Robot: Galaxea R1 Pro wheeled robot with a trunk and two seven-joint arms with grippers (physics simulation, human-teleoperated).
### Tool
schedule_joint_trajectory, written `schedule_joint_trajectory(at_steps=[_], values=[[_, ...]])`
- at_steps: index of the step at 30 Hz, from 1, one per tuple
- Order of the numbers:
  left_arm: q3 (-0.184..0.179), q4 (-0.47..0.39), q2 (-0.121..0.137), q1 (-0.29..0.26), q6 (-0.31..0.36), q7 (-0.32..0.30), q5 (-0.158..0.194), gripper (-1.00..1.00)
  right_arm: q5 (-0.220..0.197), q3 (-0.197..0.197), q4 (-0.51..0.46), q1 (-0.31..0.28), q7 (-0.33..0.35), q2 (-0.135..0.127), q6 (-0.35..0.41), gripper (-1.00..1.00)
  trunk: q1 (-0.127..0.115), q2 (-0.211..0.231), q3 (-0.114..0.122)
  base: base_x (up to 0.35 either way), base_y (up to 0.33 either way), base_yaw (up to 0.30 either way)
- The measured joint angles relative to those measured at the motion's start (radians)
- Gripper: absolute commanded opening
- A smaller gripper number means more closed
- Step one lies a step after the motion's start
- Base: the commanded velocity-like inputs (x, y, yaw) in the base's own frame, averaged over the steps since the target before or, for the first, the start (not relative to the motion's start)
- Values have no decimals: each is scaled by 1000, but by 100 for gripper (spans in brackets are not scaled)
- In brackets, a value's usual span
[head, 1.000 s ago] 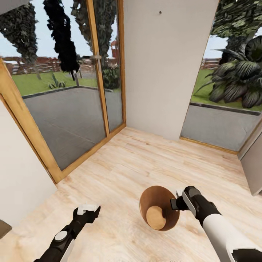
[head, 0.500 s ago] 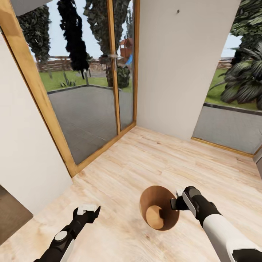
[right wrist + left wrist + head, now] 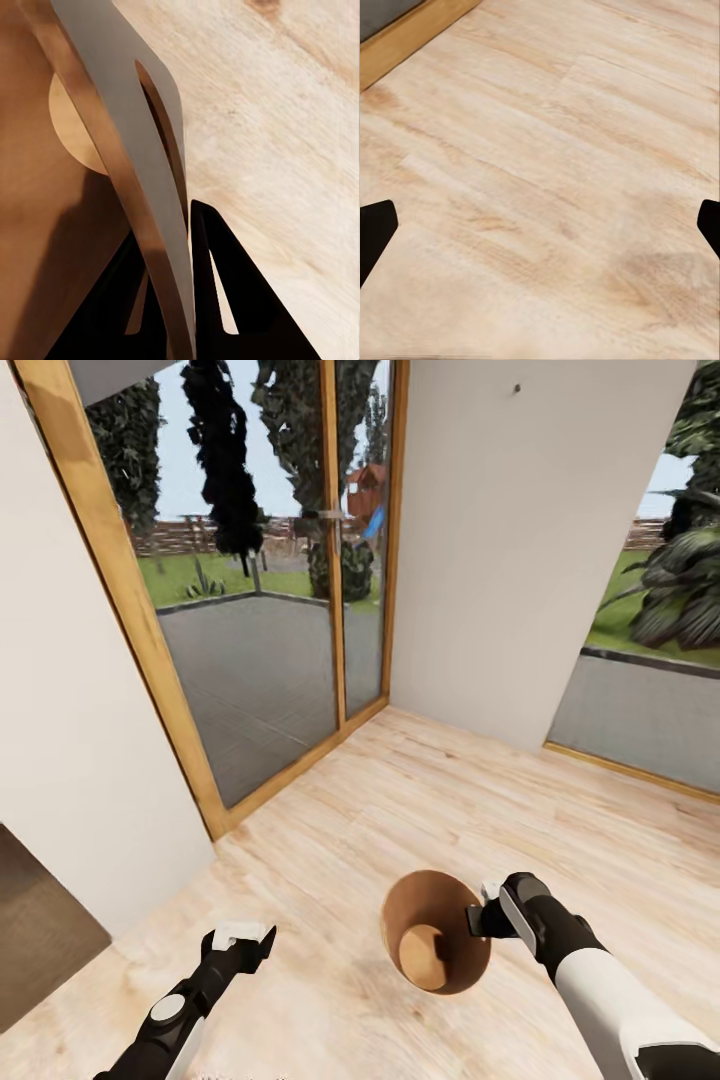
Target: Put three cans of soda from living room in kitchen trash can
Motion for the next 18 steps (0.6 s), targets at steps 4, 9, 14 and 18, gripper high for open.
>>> schedule_joint_trajectory(at_steps=[4,9,14,18], values=[[0,0,0,0,0,0,0,100,-1,1,0,0,0,0,0,-100,0,0,0,0,0,239],[0,0,0,0,0,0,0,100,-1,1,0,0,0,0,0,-100,0,0,0,0,0,244],[-1,0,0,0,0,0,-1,100,0,1,0,0,0,0,0,-100,0,0,0,0,0,245],[-1,0,0,0,0,0,-1,100,-1,1,0,0,0,0,-1,-100,0,0,0,0,0,245]])
